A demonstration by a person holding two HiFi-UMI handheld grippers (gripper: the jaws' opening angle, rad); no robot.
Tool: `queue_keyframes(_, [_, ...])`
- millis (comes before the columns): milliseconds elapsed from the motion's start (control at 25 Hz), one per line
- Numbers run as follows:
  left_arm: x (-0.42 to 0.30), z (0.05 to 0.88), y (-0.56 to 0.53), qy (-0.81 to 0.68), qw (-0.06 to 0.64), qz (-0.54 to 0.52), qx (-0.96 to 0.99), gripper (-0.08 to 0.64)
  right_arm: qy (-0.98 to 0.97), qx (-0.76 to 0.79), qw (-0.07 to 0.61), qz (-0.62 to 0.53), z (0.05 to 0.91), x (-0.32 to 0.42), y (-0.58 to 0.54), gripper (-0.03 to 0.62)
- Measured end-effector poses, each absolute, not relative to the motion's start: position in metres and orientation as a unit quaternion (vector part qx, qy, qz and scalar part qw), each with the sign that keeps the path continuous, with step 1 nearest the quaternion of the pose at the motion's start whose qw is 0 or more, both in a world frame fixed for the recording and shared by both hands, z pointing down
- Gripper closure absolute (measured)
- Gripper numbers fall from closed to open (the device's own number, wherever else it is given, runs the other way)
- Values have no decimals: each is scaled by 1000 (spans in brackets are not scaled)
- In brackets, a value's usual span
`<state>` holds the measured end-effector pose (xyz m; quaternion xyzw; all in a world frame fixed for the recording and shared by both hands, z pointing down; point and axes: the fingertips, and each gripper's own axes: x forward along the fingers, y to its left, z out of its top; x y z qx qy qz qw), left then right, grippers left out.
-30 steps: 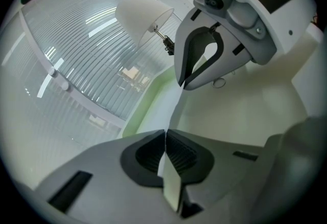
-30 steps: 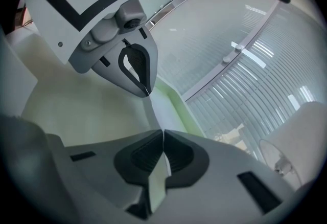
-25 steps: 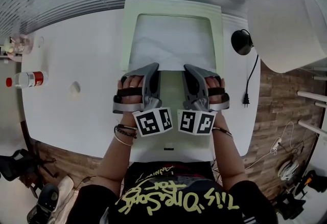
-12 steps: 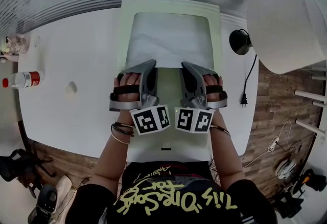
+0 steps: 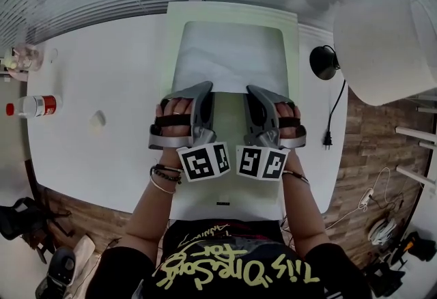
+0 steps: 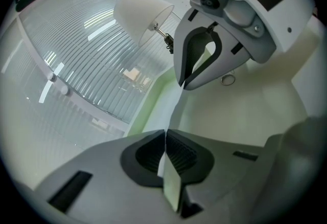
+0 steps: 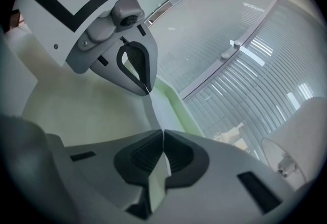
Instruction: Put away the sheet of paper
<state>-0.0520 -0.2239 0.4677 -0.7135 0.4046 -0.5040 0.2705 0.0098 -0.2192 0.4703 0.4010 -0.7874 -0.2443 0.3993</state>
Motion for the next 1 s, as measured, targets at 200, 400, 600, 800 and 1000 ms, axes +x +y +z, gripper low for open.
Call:
queue_keyframes(200, [-52,467,-227,403,271,-505,-714,552,-786,402,401,-246,469,10,-224,584])
queue_keyframes(400, [-53,467,-229,401,274,-507,-712,552,-786,401,402,-245,469,9,-226,584])
queue_keyframes(600, [-52,468,-231,402,276,-513,-707,552,-784,400,407,-245,472,10,-227,584])
queue_keyframes(800, [-51,461,-233,399,289,-524,-695,552,-781,397,411,-250,469,11,-228,584])
queue_keyframes(1000, [-52,461,-237,397,292,-535,-686,552,-779,395,415,-255,468,11,-230,584])
